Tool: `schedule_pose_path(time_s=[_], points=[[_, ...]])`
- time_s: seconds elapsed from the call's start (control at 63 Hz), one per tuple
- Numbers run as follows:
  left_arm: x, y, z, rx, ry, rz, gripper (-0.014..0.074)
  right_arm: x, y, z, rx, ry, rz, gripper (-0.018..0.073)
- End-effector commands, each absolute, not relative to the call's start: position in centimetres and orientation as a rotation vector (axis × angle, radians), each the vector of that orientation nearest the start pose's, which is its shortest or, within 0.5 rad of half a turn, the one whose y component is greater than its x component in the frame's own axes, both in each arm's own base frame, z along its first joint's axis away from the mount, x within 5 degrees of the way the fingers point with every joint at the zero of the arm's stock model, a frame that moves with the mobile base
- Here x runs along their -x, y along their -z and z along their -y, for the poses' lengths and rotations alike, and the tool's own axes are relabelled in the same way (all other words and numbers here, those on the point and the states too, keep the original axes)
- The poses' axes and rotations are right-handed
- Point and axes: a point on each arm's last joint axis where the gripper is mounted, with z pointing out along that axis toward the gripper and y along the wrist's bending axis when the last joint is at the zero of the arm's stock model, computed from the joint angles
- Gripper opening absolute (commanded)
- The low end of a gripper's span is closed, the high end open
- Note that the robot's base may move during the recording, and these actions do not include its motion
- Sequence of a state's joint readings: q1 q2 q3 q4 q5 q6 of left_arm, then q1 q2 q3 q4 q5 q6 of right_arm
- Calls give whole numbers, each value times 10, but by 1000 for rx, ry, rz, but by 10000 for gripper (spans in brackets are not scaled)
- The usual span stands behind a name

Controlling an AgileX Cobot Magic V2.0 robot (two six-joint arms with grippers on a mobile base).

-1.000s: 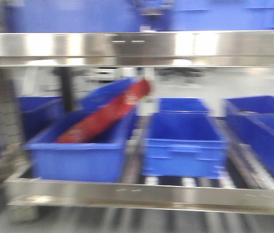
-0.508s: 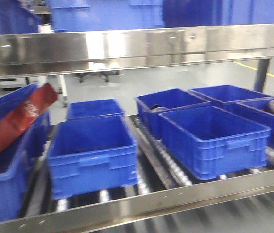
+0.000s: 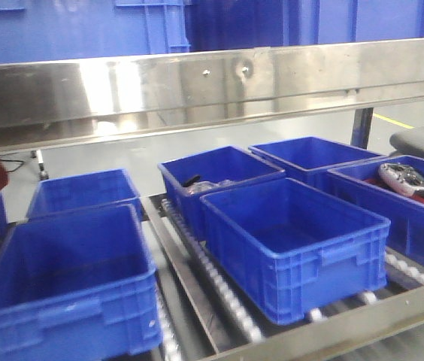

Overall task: Place cylindrical capacitor in blue bin on shelf
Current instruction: 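Drive the base up to the shelf of blue bins, then move both held capacitors over the blue bins on the shelf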

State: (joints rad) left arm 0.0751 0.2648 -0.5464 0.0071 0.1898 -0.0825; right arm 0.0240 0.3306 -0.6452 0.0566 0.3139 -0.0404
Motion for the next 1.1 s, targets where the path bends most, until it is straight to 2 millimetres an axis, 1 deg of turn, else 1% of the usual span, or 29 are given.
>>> schedule_pose_path(time_s=[0.0, 1.079], points=[[-51, -364, -4, 109, 3, -1360, -111, -57, -380, -3, 23, -39, -1451, -165], [-51, -364, -4, 109, 3, -1360, -111, -57, -380, -3, 23, -39, -1451, -165]])
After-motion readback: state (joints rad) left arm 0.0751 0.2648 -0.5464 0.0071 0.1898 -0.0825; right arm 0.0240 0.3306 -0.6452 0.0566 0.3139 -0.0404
